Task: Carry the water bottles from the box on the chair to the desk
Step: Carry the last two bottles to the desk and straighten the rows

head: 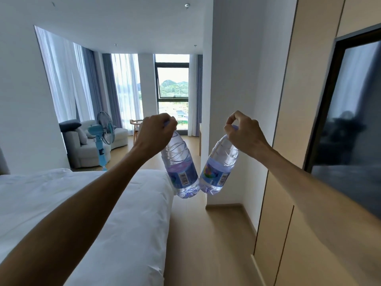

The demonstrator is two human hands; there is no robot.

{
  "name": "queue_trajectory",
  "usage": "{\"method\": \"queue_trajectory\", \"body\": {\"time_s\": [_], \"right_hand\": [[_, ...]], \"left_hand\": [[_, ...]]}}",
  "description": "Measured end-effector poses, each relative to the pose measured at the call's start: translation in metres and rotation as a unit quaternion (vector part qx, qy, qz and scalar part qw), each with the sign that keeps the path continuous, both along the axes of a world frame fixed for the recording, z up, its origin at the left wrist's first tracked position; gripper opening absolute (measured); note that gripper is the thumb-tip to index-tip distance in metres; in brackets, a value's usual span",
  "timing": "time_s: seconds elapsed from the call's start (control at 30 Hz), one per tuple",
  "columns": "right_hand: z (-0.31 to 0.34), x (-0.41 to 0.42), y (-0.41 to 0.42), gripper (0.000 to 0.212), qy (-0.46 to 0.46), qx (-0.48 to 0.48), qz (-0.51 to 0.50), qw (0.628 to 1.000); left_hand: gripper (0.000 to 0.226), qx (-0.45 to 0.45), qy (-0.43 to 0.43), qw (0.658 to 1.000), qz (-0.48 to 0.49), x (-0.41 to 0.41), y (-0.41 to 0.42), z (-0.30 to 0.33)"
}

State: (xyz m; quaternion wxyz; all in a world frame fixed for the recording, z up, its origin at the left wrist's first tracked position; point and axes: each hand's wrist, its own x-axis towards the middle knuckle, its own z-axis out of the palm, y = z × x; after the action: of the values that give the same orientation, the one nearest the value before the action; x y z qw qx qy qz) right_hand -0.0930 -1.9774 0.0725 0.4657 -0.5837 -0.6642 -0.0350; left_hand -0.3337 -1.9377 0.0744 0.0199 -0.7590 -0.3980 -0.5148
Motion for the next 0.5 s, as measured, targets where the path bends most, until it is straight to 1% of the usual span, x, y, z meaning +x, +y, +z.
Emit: {"method": "queue_trajectory", "body": {"time_s": [0.13,0.3,0.37,0.5], "right_hand": [[-0.012,0.009,0.084,0.004,0.002,-0.005,0.009,1.000],[-0.020,0.027,0.204,0.007,0.001,0.006,0.023,1.000],[-0.020,0.039,0.261,0.005,0.001,0.012,0.030,0.999],[-0.018,0.054,0.347,0.005,0.003,0.020,0.044,0.999]], "left_hand": [[0.029,-0.011,0.005,1.000,0.007,0.008,0.081,-0.010],[0.030,-0.001,0.008,0.999,0.035,0.025,0.186,-0.017],[0.031,-0.002,0.002,0.999,0.049,0.036,0.236,-0.016],[0.031,-0.010,0.015,0.998,0.068,0.051,0.311,-0.014]]}}
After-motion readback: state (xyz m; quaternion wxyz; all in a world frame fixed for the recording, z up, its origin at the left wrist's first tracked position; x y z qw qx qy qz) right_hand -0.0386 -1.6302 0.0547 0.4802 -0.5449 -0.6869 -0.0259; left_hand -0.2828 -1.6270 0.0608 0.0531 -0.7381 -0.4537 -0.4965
